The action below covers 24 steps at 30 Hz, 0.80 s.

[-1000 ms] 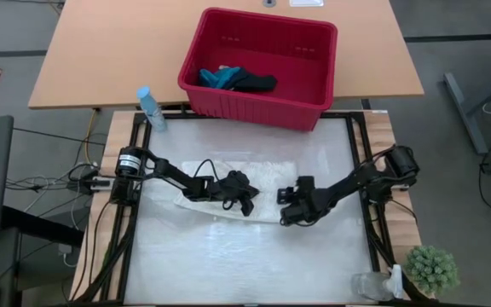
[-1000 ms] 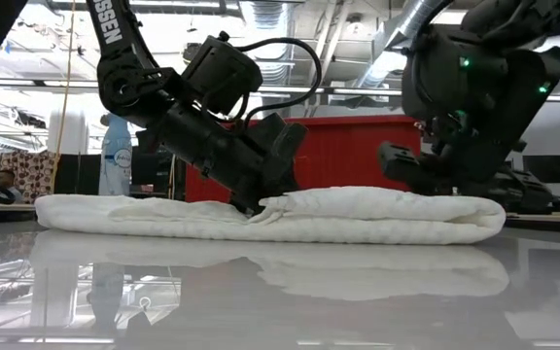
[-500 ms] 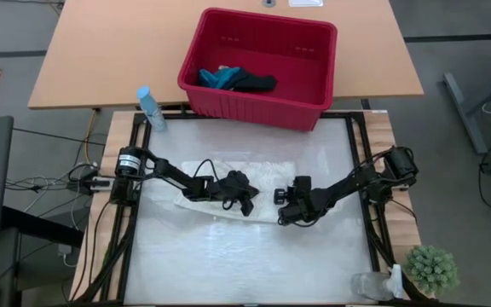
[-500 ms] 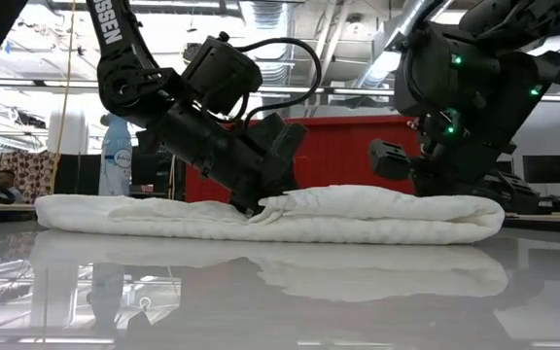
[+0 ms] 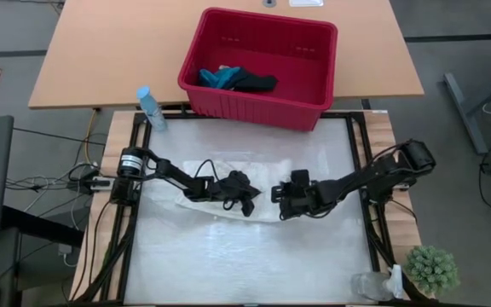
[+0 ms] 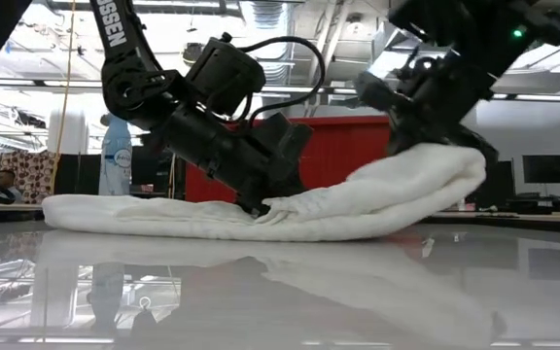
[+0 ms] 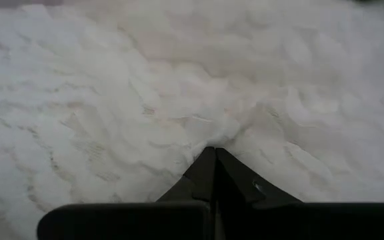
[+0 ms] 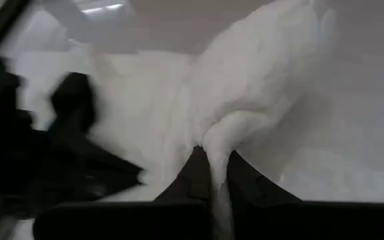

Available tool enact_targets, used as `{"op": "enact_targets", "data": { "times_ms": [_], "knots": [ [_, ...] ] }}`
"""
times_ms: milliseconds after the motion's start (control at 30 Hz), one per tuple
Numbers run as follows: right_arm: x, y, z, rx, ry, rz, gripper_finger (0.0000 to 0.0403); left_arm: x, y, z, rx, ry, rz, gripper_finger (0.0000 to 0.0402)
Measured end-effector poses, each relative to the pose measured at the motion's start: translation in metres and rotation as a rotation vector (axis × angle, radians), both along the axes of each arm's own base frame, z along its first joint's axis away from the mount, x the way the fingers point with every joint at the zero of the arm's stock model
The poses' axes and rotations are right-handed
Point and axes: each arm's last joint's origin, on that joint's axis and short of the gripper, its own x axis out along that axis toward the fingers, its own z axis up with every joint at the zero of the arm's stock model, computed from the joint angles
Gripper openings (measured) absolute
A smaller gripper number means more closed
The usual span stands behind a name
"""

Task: Fold Laundry from Bin
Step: Fold the white shirt

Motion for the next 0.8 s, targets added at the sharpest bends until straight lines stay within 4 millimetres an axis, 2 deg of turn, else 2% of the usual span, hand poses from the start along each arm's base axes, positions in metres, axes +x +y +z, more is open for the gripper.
{"op": "enact_targets", "data": {
  "times_ms": [267, 467, 567, 800],
  "knots": [
    [0.015, -0.01, 0.012, -0.064, -0.067, 0.08, 0.0038, 0.015, 0.0, 0.01, 0.04, 0.004, -0.026, 0.0],
    [0.021, -0.012, 0.024, -0.104, -0.042, 0.116, 0.0038, 0.022, 0.005, 0.019, 0.083, 0.021, -0.051, 0.0],
    [0.02, -0.013, 0.025, -0.109, -0.027, 0.113, 0.0038, 0.021, 0.007, 0.032, 0.062, 0.04, -0.079, 0.0],
    [0.018, -0.014, 0.023, -0.12, 0.012, 0.112, 0.0038, 0.012, 0.011, 0.064, 0.133, 0.237, -0.132, 0.0]
  ]
}}
